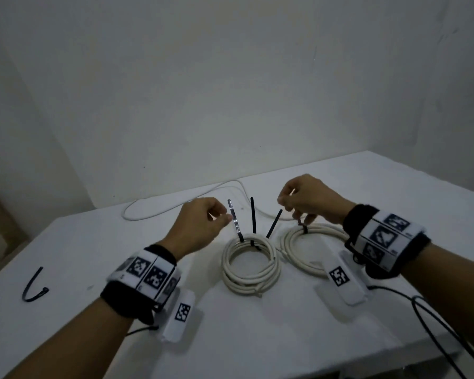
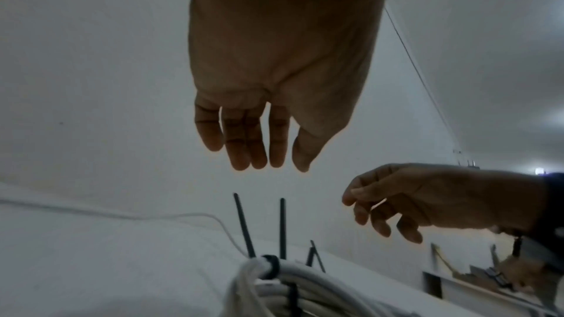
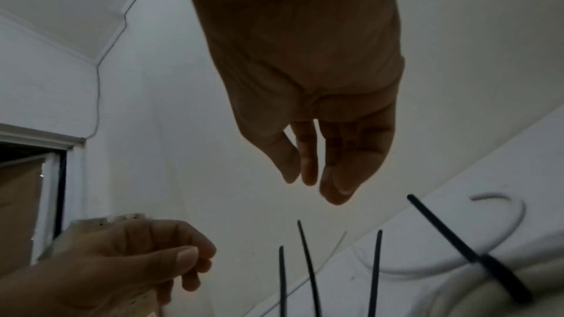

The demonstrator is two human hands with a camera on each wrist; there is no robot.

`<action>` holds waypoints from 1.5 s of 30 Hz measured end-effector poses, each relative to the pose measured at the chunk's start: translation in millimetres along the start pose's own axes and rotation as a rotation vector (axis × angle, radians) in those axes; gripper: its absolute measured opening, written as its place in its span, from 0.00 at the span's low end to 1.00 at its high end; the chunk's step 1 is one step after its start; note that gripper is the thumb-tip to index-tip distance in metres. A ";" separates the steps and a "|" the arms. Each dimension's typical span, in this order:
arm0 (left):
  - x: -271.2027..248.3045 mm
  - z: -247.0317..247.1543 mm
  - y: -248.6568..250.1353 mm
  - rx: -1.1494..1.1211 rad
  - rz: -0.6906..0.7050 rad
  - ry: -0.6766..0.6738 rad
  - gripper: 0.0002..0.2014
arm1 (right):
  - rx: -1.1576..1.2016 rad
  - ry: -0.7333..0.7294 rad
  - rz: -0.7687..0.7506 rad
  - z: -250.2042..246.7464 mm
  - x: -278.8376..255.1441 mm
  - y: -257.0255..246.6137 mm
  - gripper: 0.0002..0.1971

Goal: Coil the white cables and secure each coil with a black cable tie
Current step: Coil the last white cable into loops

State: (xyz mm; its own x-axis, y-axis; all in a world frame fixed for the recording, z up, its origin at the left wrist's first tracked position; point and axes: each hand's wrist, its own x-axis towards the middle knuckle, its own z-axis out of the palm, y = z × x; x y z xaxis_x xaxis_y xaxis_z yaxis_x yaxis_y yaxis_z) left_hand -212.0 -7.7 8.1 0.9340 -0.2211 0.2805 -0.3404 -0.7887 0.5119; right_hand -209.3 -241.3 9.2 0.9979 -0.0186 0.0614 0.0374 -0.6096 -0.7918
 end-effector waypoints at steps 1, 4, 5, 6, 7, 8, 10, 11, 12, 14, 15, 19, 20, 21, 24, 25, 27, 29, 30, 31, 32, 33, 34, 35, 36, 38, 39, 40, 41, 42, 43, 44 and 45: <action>6.3 -2.1 -0.6 0.031 0.023 0.002 0.09 | -0.034 -0.012 -0.021 -1.4 7.2 -2.4 0.07; 39.3 4.8 -10.4 0.097 0.048 -0.033 0.10 | -0.181 -0.056 -0.082 3.2 44.1 -3.4 0.05; 50.4 9.0 -15.0 0.111 0.046 -0.047 0.10 | -0.248 -0.081 -0.091 7.4 57.9 -2.5 0.05; 60.3 13.4 -19.5 0.121 0.040 -0.057 0.09 | -0.312 -0.118 -0.089 13.0 72.0 -1.5 0.06; 69.5 17.6 -23.5 0.132 0.043 -0.063 0.09 | -0.367 -0.163 -0.078 18.7 85.3 -0.3 0.07; 77.3 21.6 -26.9 0.144 0.048 -0.067 0.09 | -0.422 -0.218 -0.059 24.2 97.7 1.0 0.09; 90.5 28.3 -32.9 0.167 0.066 -0.068 0.08 | -0.552 -0.336 -0.008 35.3 118.9 3.9 0.11; 96.1 30.6 -35.7 0.174 0.075 -0.067 0.07 | -0.621 -0.390 0.020 40.9 127.3 5.7 0.12; 100.7 32.1 -37.4 0.177 0.083 -0.063 0.07 | -0.693 -0.432 0.041 46.3 133.5 7.1 0.13; 107.4 32.9 -39.4 0.181 0.094 -0.051 0.07 | -0.828 -0.464 0.056 56.0 141.8 9.5 0.19; 109.1 32.4 -39.8 0.187 0.096 -0.043 0.08 | -0.874 -0.473 0.047 59.3 143.6 9.3 0.20; 108.0 22.5 -36.7 0.206 0.092 -0.031 0.11 | -0.970 -0.354 -0.090 51.2 140.5 -5.0 0.11; 107.0 18.3 -34.8 0.217 0.092 -0.030 0.14 | -0.991 -0.270 -0.150 42.5 136.3 -12.3 0.05; 105.4 13.5 -32.3 0.229 0.092 -0.022 0.18 | -1.007 -0.188 -0.217 31.7 131.1 -20.9 0.02; 96.9 -4.8 -21.8 0.220 0.089 0.092 0.36 | -1.032 0.009 -0.385 -5.9 107.3 -53.6 0.04; 93.8 -12.8 -17.5 0.203 0.080 0.153 0.41 | -1.026 0.061 -0.438 -18.2 96.2 -66.5 0.04; 88.8 -31.5 -7.1 0.179 0.052 0.242 0.51 | -0.980 0.137 -0.547 -39.4 72.2 -92.8 0.05; 85.9 -50.5 4.6 0.189 0.056 0.296 0.54 | -0.911 0.183 -0.643 -56.4 46.5 -117.2 0.05; 84.3 -58.8 11.1 0.198 0.082 0.310 0.53 | -0.874 0.210 -0.689 -63.6 33.0 -128.1 0.05; 82.1 -67.0 18.3 0.189 0.118 0.305 0.48 | -0.843 0.243 -0.730 -70.1 19.7 -137.9 0.05; 79.5 -75.0 25.8 0.133 0.154 0.285 0.40 | -0.817 0.283 -0.767 -75.9 6.6 -146.7 0.05; 74.0 -82.1 34.2 0.013 0.185 0.256 0.32 | -0.787 0.326 -0.799 -80.8 -5.9 -154.1 0.05; 66.2 -87.5 43.4 -0.154 0.207 0.216 0.27 | -0.749 0.368 -0.823 -84.9 -17.5 -160.2 0.06; 56.8 -92.2 51.7 -0.322 0.219 0.165 0.26 | -0.702 0.405 -0.839 -88.6 -27.7 -165.2 0.07; 46.9 -96.6 59.7 -0.442 0.215 0.119 0.26 | -0.645 0.436 -0.850 -92.7 -36.5 -168.6 0.07; 27.1 -103.5 69.8 -0.602 0.225 0.068 0.25 | -0.484 0.482 -0.839 -102.9 -51.2 -170.3 0.06; 17.4 -106.3 73.0 -0.673 0.230 0.053 0.24 | -0.399 0.489 -0.806 -109.2 -57.5 -167.8 0.06; 8.5 -108.7 74.3 -0.760 0.226 0.034 0.24 | -0.346 0.474 -0.750 -115.9 -62.1 -162.2 0.07; 0.1 -110.7 75.1 -0.873 0.204 0.009 0.23 | -0.340 0.437 -0.680 -121.6 -66.4 -154.9 0.09; -7.3 -111.9 75.3 -0.996 0.165 -0.016 0.22 | -0.370 0.376 -0.602 -124.8 -70.3 -146.1 0.10; -14.6 -112.1 75.5 -1.098 0.127 -0.032 0.21 | -0.424 0.302 -0.524 -125.0 -73.8 -136.1 0.11; -21.2 -110.7 75.8 -1.153 0.105 -0.034 0.20 | -0.504 0.238 -0.458 -122.4 -77.4 -126.4 0.12; -27.2 -107.5 76.1 -1.163 0.098 -0.025 0.19 | -0.593 0.197 -0.407 -117.9 -80.8 -116.7 0.12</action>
State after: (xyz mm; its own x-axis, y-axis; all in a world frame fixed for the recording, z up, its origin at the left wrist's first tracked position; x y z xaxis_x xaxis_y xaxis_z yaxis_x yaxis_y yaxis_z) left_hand -274.9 -0.1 126.8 0.8958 -0.2731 0.3507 -0.2931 0.2304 0.9279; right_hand -300.4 -262.1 168.2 0.8815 0.1923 0.4312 0.3119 -0.9228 -0.2260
